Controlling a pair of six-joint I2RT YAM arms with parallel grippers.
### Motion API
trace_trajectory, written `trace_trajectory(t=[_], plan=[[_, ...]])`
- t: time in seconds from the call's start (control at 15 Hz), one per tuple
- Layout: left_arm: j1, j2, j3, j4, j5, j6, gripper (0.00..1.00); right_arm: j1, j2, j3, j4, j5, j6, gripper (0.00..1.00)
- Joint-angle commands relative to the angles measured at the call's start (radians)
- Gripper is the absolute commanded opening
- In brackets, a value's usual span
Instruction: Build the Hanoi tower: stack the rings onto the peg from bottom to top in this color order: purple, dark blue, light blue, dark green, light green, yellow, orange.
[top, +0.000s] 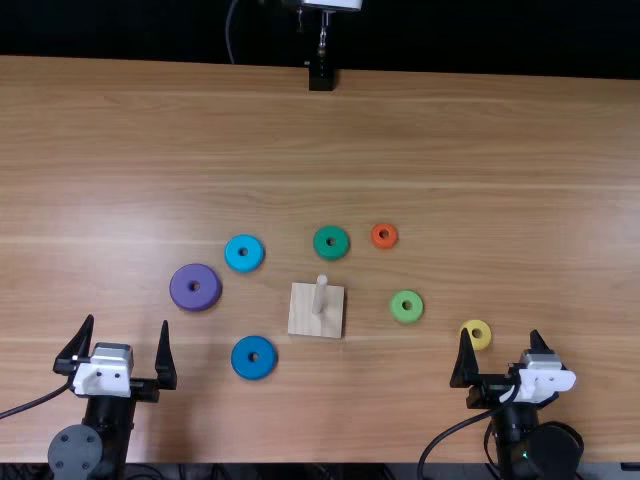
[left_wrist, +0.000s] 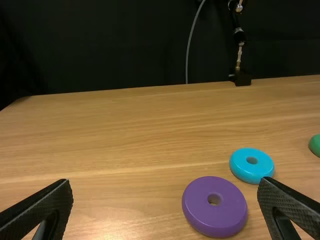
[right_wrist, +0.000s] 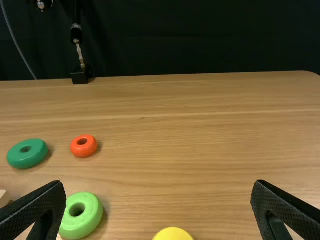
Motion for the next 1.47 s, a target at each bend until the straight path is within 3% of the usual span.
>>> trace_trajectory(t=[0.0,1.0,1.13,1.2,1.27,1.4], plan=[[0.008,-0.012,-0.019,-0.007,0.003,0.01,1.0,-0.006,-0.012,-0.042,-0.064,0.011,-0.007,1.0],[0.011,-0.012,-0.019,-0.007,0.006,0.011,1.0,-0.002,-0.012,-0.042,-0.064,0.011,-0.007,1.0],[0.011,-0.012,-0.019,0.012,0.051,0.013,1.0,-0.002,-0.012,-0.042,-0.064,0.011,-0.007,1.0],[0.005,-0.012,-0.019,0.023,0.087,0.011,1.0,-0.006,-0.012,-0.042,-0.064,0.011,-0.007,1.0],[0.004,-0.012,-0.004,0.028,0.102,0.01,1.0,-0.006,-0.012,-0.042,-0.064,0.011,-0.007,1.0],[0.001,0.059,0.151,0.026,0.098,0.01,1.0,-0.002,-0.012,-0.042,-0.064,0.011,-0.007,1.0]])
